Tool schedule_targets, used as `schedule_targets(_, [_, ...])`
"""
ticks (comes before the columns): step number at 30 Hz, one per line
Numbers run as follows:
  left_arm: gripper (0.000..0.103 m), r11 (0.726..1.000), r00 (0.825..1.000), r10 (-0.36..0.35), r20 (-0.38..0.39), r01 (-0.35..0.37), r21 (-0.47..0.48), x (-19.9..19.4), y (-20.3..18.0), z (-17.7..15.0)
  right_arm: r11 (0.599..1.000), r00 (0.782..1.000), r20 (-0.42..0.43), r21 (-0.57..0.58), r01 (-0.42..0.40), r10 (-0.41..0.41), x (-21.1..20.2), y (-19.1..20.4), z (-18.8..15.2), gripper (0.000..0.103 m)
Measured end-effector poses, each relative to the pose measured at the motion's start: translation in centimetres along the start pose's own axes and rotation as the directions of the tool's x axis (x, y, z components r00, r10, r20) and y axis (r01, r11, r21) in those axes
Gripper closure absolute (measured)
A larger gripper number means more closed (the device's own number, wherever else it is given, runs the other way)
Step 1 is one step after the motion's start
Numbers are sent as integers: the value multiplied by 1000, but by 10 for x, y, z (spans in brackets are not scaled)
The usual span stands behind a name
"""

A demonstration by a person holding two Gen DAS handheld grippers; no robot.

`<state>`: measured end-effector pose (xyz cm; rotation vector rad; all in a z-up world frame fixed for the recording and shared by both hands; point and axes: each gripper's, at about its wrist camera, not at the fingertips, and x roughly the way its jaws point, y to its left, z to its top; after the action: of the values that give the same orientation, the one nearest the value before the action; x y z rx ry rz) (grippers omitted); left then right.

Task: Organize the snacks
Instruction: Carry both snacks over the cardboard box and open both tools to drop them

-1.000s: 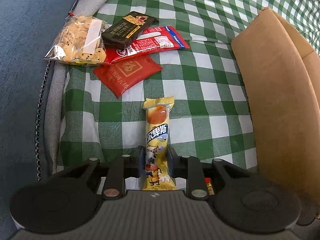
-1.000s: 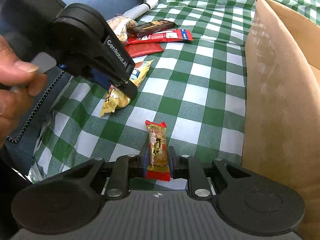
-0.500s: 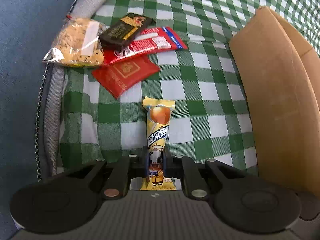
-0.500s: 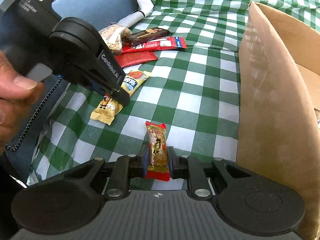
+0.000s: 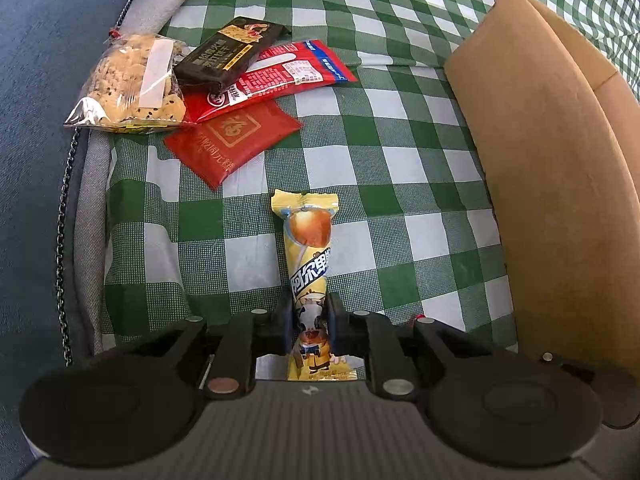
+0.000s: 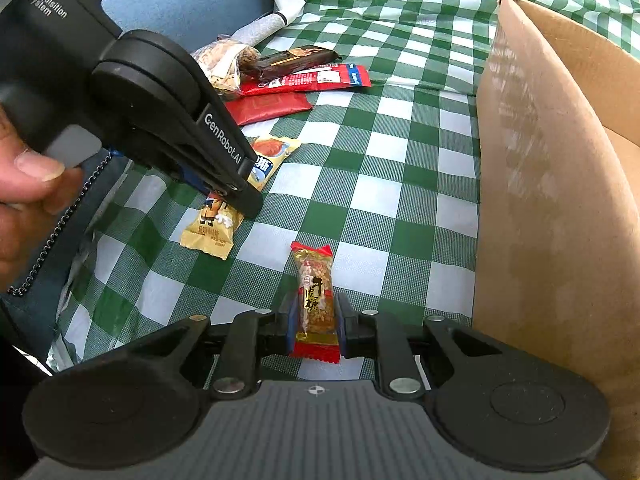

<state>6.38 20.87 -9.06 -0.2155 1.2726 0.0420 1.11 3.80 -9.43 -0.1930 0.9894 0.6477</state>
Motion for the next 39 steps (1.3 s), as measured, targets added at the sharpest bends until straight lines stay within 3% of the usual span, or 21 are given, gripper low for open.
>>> schedule_targets(14, [90, 1000, 1000, -1, 17, 1, -2, -2, -1, 2, 1000, 1000, 15, -3, -2, 2, -3, 0, 0, 84])
schedule_targets(25, [91, 997, 986, -65, 150, 69, -18, -31, -1, 3, 999, 994, 109, 34, -18, 14, -21, -3, 7, 84])
schedule_targets(32, [91, 992, 948, -110, 299, 124, -28, -65, -5, -2, 999, 974, 224, 25, -41, 34, -59, -8, 18, 84])
schedule_targets(39, [90, 987, 887, -109, 449, 150, -58, -98, -16, -10, 997, 920, 390, 44, -65, 43, -125, -43, 48, 84])
